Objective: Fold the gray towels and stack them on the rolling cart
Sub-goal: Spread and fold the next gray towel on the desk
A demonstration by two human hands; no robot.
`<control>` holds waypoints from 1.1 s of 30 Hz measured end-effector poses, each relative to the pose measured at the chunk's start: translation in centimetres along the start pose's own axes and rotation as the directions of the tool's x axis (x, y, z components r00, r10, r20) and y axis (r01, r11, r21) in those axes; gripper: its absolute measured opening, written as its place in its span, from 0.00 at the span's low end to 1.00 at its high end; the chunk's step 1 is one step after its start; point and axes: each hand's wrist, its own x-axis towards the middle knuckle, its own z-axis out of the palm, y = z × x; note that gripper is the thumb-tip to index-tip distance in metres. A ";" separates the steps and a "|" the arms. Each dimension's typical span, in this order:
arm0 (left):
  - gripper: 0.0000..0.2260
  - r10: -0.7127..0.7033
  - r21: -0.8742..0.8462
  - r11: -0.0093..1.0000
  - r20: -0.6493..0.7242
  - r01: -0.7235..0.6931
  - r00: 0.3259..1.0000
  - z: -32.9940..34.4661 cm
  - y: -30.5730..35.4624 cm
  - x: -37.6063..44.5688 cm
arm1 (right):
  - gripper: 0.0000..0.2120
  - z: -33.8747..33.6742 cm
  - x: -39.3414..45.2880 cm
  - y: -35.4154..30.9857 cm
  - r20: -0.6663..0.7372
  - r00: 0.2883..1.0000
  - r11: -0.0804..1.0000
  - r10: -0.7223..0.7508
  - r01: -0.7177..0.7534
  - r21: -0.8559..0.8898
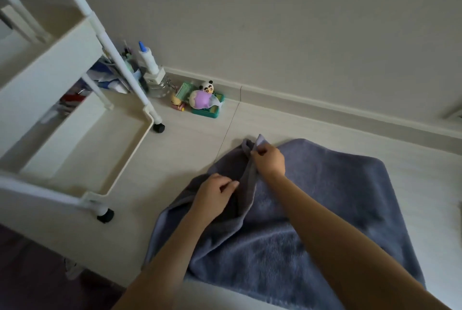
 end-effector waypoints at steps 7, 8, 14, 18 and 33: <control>0.10 -0.028 -0.035 0.999 0.042 0.030 0.999 0.5 -1.8 2.1 | 0.07 -3.7 -3.9 4.8 -0.096 0.984 0.899 0.147 -0.092 0.429; 0.10 -0.001 -0.017 1.000 0.048 0.002 0.999 0.4 -1.9 2.4 | 0.08 -4.3 -4.6 6.0 -0.117 0.980 0.908 0.158 -0.098 0.407; 0.06 0.137 0.157 0.976 0.098 -0.151 0.986 0.4 -2.0 3.5 | 0.06 -5.8 -6.9 9.2 -0.230 0.944 0.924 0.238 -0.147 0.352; 0.02 0.112 0.016 0.993 0.208 -0.118 0.972 -1.4 -1.3 4.7 | 0.08 -5.4 -7.0 8.7 -0.267 0.909 0.870 0.321 -0.172 0.462; 0.13 0.066 0.080 0.995 -0.120 -0.057 0.991 -5.5 -5.9 5.9 | 0.08 -0.5 -5.7 -0.5 -0.204 0.967 0.812 0.151 -0.003 0.583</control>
